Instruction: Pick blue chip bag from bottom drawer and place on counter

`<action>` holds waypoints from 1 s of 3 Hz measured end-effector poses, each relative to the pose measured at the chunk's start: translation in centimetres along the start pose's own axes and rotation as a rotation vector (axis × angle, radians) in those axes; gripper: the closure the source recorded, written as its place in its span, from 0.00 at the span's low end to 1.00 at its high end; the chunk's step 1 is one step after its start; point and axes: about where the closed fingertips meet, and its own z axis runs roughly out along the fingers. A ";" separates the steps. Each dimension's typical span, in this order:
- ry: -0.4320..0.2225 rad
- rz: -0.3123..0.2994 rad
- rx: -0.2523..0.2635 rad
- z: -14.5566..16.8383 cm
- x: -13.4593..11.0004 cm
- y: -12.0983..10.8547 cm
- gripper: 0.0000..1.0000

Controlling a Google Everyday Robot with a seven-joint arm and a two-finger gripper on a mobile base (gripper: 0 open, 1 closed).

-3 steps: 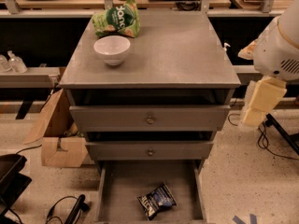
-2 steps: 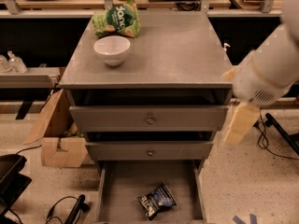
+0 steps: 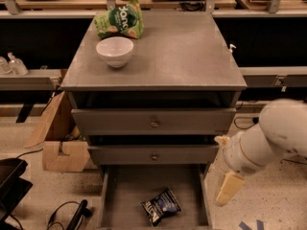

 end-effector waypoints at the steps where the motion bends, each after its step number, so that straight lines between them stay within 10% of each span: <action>1: -0.076 0.037 0.088 7.0 2.0 -2.6 0.00; 3: -0.105 0.036 0.103 9.0 1.2 -3.6 0.00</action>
Offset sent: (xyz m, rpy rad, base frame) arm 0.0220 -0.0018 -0.0604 0.0506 -0.0550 -0.0444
